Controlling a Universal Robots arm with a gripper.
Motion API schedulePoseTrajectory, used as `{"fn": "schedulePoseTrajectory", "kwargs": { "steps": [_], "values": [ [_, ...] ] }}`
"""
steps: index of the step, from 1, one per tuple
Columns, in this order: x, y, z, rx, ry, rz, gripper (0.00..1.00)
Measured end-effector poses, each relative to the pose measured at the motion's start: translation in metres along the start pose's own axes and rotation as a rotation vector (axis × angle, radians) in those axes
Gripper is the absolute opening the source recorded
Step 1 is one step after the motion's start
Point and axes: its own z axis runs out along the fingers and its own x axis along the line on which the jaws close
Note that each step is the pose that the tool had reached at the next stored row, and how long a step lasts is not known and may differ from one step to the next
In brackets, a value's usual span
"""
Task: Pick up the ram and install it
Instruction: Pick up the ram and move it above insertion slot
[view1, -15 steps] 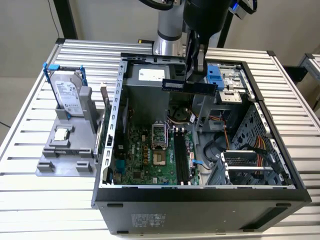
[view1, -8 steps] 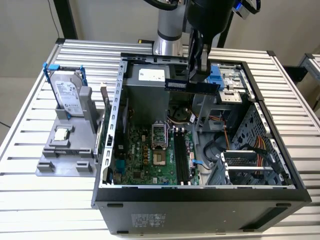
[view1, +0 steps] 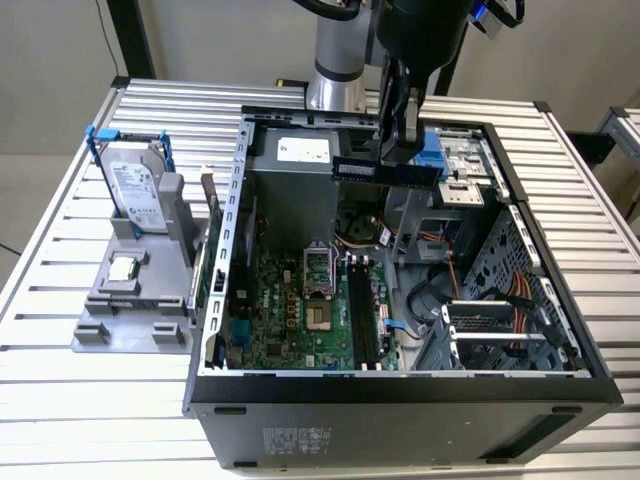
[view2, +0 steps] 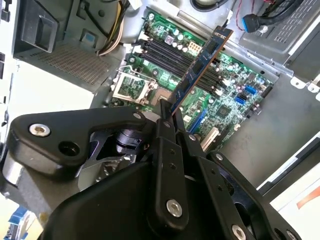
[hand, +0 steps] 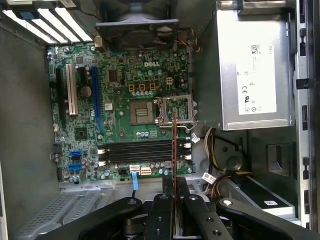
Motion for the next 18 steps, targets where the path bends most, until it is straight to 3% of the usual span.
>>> {"fn": "schedulePoseTrajectory", "kwargs": {
  "steps": [5, 13, 18],
  "values": [
    [-0.0042, 0.0001, 0.0001, -0.0001, 0.0001, 0.0, 0.0],
    [-0.007, -0.0071, 0.0001, -0.0001, 0.0, 0.0, 0.0],
    [-0.0087, -0.0077, 0.0002, 0.0, 0.0, 0.0, 0.0]
  ]
}}
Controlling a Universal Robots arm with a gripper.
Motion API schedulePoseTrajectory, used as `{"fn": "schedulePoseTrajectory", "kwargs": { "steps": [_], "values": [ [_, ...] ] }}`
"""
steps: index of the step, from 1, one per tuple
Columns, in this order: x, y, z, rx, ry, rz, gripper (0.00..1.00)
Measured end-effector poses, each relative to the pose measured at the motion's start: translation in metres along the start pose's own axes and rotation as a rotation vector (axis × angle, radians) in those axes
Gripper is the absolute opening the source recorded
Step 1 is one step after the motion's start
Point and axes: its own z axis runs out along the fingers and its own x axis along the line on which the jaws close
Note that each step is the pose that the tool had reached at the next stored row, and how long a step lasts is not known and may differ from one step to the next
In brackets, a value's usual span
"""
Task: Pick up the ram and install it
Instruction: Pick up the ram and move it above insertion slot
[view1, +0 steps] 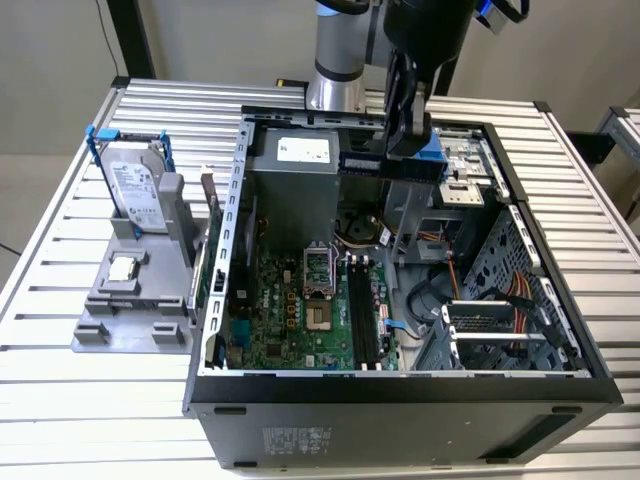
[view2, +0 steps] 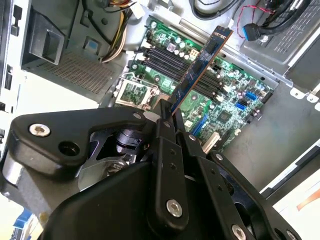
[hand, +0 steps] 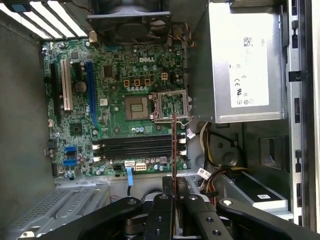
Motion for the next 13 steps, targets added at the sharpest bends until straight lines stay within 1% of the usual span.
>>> {"fn": "schedulePoseTrajectory", "kwargs": {
  "steps": [13],
  "values": [
    [-0.0046, 0.0004, 0.0001, 0.0, 0.0002, 0.0, 0.0]
  ]
}}
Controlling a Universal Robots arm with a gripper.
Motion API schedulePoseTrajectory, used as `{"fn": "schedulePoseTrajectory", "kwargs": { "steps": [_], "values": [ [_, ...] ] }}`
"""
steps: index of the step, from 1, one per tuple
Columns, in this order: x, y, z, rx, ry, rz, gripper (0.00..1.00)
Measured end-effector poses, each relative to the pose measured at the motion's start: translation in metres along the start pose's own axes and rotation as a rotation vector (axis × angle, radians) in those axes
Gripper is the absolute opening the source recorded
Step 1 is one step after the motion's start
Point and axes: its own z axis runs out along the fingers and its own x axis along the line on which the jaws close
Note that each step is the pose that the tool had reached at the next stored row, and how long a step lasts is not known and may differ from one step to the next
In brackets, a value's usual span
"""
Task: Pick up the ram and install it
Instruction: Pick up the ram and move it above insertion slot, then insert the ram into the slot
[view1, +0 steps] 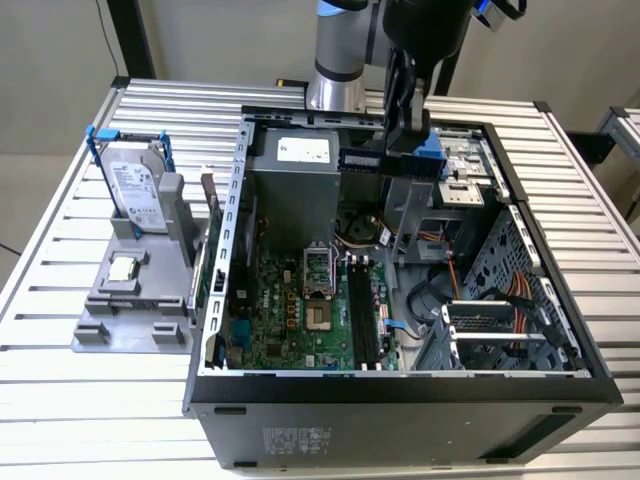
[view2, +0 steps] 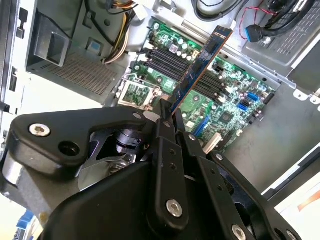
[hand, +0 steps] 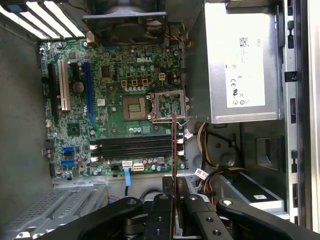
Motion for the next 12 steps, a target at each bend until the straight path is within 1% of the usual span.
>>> {"fn": "schedulePoseTrajectory", "kwargs": {
  "steps": [12],
  "values": [
    [-0.0028, 0.0001, 0.0001, 0.0, 0.0, 0.0, 0.0]
  ]
}}
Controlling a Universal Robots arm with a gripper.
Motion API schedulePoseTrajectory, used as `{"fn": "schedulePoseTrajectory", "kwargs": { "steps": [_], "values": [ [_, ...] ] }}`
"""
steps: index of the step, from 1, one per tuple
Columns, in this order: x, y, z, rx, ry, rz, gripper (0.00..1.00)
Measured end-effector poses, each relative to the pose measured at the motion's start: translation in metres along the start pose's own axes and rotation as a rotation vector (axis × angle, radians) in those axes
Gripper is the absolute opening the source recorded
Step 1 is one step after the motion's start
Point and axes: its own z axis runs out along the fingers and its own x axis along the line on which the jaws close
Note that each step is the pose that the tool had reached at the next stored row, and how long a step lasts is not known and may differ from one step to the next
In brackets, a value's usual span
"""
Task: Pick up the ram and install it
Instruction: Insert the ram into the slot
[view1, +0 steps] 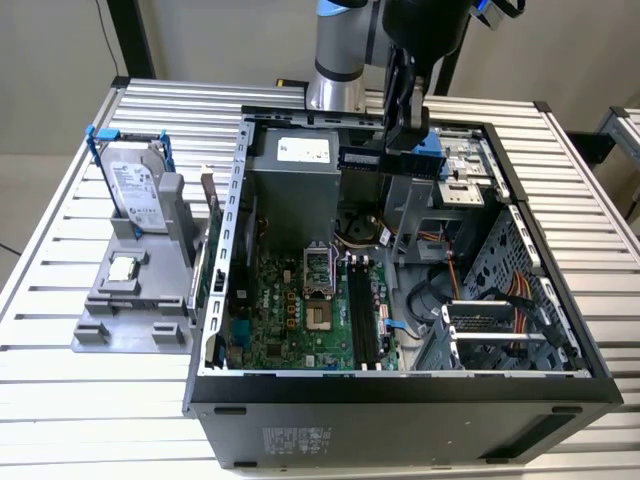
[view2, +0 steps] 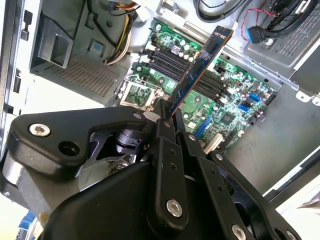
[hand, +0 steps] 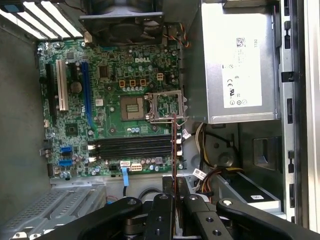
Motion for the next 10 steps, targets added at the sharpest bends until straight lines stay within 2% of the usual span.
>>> {"fn": "schedulePoseTrajectory", "kwargs": {
  "steps": [10],
  "values": [
    [0.0, -0.0001, 0.0, 0.0, 0.0, 0.001, 0.0]
  ]
}}
